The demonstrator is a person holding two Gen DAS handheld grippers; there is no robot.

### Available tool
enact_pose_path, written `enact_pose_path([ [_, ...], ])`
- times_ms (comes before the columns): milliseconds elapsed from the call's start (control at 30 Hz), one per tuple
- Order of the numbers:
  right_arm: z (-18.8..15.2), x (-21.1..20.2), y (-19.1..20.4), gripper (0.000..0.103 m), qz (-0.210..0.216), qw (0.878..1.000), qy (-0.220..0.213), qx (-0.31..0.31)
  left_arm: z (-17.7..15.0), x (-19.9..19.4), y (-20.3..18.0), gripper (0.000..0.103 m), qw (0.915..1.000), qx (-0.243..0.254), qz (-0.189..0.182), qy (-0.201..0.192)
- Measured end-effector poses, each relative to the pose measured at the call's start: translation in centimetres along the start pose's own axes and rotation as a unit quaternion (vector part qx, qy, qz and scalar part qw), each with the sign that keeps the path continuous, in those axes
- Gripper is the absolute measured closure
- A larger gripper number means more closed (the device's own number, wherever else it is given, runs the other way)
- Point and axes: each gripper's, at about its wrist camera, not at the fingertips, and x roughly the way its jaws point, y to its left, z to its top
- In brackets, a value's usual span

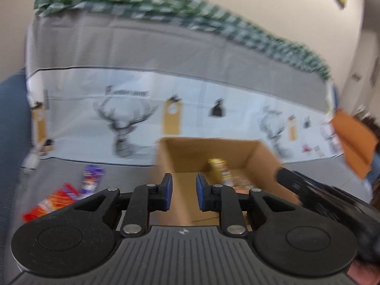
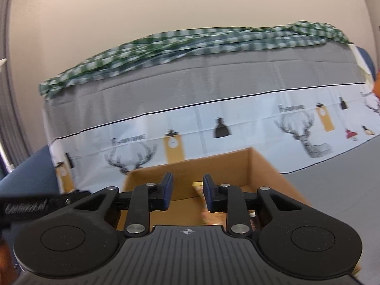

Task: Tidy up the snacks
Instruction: 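Move both tools from the box back to the snack pile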

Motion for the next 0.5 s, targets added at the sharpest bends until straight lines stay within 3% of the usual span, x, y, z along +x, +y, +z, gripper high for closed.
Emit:
enact_pose_path([
  [167,-1.1,0.2,3.8,0.075,0.036,0.999,0.008,-0.019,0.4,0.7,5.6,0.080,0.9986,0.002,0.052,0.004],
  [300,-2.4,0.6,6.8,0.075,0.064,0.997,0.023,-0.033,-1.3,2.0,10.7,0.080,0.9926,-0.040,0.102,0.052],
  [500,-4.8,1.4,12.1,0.075,0.112,0.991,0.038,-0.058,-0.9,1.5,15.4,0.080,0.9877,-0.096,0.115,0.046],
])
